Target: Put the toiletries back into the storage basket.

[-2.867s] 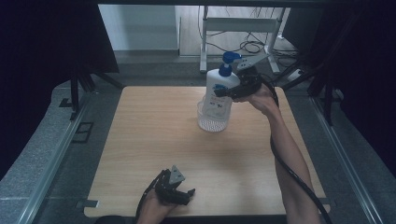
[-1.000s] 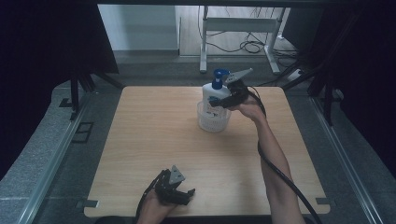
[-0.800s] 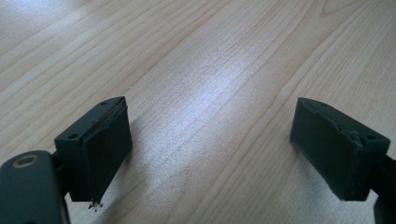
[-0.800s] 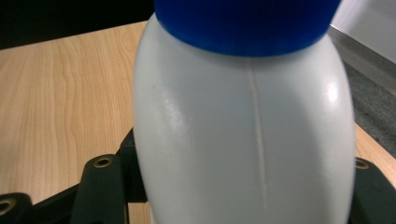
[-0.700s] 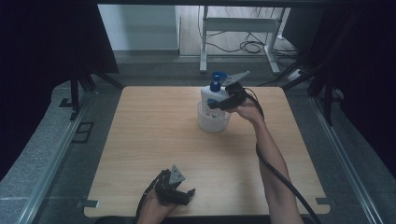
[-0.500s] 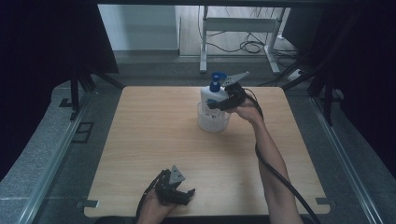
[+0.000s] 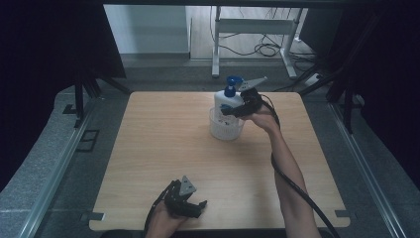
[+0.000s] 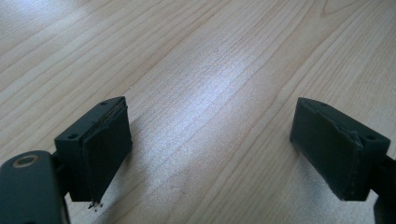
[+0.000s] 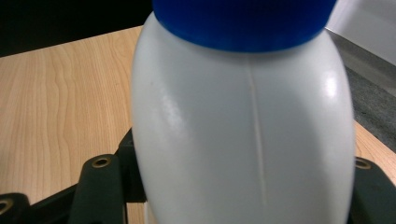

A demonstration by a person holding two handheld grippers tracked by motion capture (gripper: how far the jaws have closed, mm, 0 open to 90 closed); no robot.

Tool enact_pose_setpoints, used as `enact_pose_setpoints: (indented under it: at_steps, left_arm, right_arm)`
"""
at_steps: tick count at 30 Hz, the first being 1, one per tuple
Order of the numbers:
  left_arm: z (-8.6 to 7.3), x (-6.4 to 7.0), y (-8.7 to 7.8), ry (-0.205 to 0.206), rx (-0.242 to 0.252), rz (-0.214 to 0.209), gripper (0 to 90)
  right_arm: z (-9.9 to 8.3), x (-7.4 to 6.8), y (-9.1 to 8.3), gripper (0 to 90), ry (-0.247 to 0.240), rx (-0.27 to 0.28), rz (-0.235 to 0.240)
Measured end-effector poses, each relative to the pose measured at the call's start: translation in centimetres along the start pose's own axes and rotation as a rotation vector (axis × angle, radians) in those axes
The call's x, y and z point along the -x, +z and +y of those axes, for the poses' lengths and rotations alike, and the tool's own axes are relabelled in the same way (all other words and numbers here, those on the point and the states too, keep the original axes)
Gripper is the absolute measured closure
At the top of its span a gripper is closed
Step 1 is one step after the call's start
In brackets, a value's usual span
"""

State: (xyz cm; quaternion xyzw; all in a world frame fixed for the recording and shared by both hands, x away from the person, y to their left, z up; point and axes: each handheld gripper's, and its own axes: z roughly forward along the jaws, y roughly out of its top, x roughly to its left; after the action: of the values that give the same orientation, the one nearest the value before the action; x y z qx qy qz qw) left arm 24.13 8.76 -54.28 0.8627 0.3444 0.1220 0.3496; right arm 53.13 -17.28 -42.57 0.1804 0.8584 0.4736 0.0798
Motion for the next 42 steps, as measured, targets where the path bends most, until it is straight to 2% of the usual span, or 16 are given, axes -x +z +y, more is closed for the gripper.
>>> enact_pose_setpoints:
  at_steps: [12, 17, 20, 23, 24, 30, 37, 42]
  left_arm:
    - [0.0, 0.0, 0.0, 0.000, 0.000, 0.000, 12.0]
    - [0.0, 0.0, 0.0, 0.000, 0.000, 0.000, 12.0]
    - [0.0, 0.0, 0.0, 0.000, 0.000, 0.000, 12.0]
    - [0.0, 0.0, 0.0, 0.000, 0.000, 0.000, 12.0]
    - [0.0, 0.0, 0.0, 0.000, 0.000, 0.000, 12.0]
    - [0.0, 0.0, 0.0, 0.000, -0.001, 0.000, 12.0]
    - [0.0, 0.0, 0.0, 0.001, -0.002, 0.001, 12.0]
    - [0.0, 0.0, 0.0, 0.001, -0.002, 0.001, 12.0]
  right_arm:
    - [0.0, -0.2, 0.1, 36.6, -0.007, 0.003, -0.008]
    - [-0.1, -0.3, 0.1, 30.0, -0.001, 0.000, -0.022]
    - [-0.1, -0.4, 0.1, 21.7, -0.004, 0.002, -0.045]
    - [-0.1, -0.4, 0.0, 17.3, 0.000, 0.012, -0.061]
    - [0.0, -0.4, -0.1, 13.8, 0.000, 0.017, -0.082]
    - [0.0, -0.7, -0.4, 12.5, -0.001, 0.026, -0.101]
    - [0.1, -1.0, -0.8, 1.0, 0.002, 0.028, -0.119]
    - [0.3, -1.3, -1.3, 0.0, 0.000, 0.026, -0.140]
